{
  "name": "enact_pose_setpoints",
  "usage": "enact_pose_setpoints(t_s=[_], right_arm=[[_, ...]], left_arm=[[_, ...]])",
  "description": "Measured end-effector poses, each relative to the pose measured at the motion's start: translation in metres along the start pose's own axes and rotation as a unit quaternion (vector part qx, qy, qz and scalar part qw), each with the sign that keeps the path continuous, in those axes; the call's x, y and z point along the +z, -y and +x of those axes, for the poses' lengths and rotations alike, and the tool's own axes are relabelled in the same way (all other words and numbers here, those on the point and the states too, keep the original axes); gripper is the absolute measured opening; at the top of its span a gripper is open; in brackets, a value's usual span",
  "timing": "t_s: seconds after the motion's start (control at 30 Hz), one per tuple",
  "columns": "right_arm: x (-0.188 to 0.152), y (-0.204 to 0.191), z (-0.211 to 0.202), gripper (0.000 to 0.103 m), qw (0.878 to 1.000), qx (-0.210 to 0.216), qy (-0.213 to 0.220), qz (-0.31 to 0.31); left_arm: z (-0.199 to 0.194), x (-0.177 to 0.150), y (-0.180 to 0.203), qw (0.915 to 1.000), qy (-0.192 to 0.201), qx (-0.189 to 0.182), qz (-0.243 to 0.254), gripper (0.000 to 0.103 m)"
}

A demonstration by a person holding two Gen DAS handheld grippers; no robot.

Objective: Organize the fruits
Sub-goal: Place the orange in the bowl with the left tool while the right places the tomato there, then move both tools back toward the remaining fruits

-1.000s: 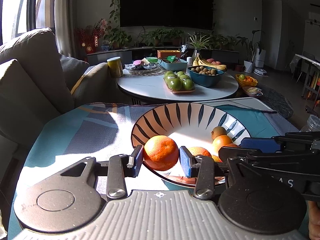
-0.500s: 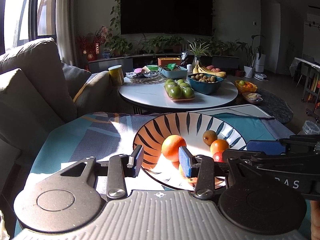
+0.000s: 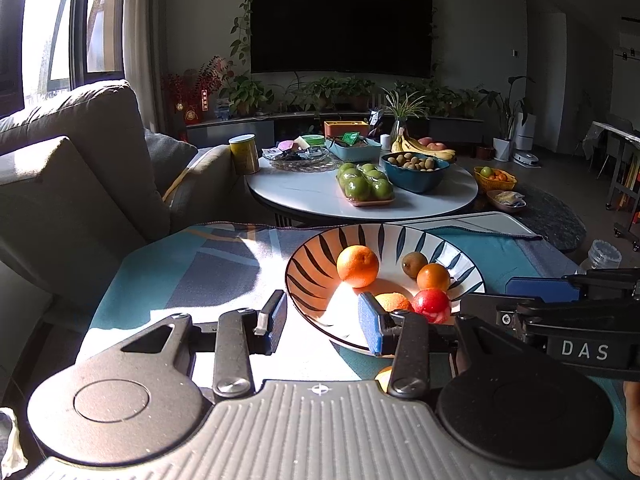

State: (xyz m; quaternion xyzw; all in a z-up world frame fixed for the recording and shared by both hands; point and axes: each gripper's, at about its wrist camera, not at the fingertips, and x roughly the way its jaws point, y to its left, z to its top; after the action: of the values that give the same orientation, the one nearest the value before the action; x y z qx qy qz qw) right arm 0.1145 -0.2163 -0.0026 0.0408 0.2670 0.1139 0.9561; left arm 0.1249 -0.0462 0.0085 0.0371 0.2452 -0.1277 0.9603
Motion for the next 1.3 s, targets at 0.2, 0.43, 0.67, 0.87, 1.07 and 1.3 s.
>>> enact_pose_setpoints(t_s=[0.2,0.43,0.67,0.87,1.07,1.3], right_arm=[[-0.006,-0.002,-0.011,0.083,1.0,0.0,-0.003,0.004],[-0.015,-0.007,-0.022,0.083,1.0,0.002,-0.006,0.009],[-0.024,-0.009,-0.032,0.083,1.0,0.002,-0.007,0.015],[-0.032,-0.014,-0.041,0.083,1.0,0.01,-0.009,0.01],[-0.039,-0.016,-0.045,0.083,1.0,0.011,-0.013,0.014],[-0.043,-0.013,-0.048,0.083,1.0,0.009,-0.016,0.018]], left_arm=[[-0.017,-0.008,-0.003,1.0,-0.002,0.003,-0.008,0.037],[-0.036,-0.02,-0.007,0.9998,-0.006,0.009,-0.016,0.037],[-0.052,-0.034,-0.01,0.9996,-0.015,0.007,-0.023,0.037],[-0.057,-0.055,-0.002,0.999,-0.042,-0.011,-0.013,0.037],[-0.048,-0.071,0.01,0.9978,-0.064,-0.016,-0.001,0.037],[-0.036,-0.073,0.004,0.9966,-0.072,-0.032,-0.023,0.025]])
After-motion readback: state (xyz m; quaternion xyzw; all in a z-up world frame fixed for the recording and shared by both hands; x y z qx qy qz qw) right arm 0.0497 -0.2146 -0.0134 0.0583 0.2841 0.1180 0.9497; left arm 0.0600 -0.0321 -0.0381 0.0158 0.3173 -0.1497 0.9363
